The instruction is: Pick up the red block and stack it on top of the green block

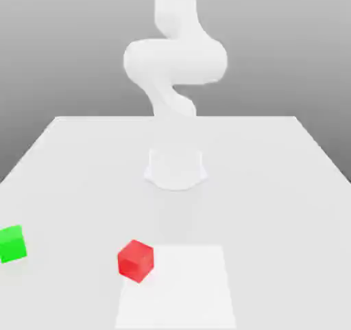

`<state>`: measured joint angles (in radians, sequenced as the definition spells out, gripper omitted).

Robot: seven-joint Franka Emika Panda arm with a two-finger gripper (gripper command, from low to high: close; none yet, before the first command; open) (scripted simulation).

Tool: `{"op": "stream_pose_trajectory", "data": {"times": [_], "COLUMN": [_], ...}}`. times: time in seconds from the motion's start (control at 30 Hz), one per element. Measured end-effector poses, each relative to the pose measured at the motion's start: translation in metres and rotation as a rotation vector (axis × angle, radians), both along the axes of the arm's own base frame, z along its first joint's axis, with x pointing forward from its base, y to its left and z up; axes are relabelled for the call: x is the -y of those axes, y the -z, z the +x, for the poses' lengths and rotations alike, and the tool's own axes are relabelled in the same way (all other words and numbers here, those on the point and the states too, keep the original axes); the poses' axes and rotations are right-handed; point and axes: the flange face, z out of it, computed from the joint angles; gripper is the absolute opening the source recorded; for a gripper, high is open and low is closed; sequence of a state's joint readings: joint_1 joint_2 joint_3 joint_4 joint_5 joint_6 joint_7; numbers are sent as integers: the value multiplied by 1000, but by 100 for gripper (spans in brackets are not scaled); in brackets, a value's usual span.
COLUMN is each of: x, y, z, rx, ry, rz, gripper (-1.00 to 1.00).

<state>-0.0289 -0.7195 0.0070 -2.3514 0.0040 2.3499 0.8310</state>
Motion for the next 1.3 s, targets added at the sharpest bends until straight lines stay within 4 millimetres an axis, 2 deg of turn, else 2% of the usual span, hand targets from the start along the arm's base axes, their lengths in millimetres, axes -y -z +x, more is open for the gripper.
{"op": "stream_pose_trajectory", "data": {"times": [0.13, 0.2, 0.3, 0.4, 0.53, 0.6, 0.67, 0.83, 0.87, 1.1, 1.3], "x": [17, 26, 40, 51, 63, 69, 70, 69, 69, 69, 69], "y": [99, 149, 224, 296, 385, 425, 454, 506, 513, 514, 462], "z": [44, 55, 62, 56, 30, 9, -1, -5, -5, -5, -5], "rx": [-153, -226, -335, -441, -582, -651, -688, -699, -699, -699, -698], "ry": [91, 138, 209, 280, 376, 430, 453, 458, 458, 458, 458], "rz": [41, 61, 92, 121, 158, 179, 188, 189, 189, 189, 189], "gripper": [0, 0, 0, 0, 0, 0, 0, 0, -100, -100, -100]}}
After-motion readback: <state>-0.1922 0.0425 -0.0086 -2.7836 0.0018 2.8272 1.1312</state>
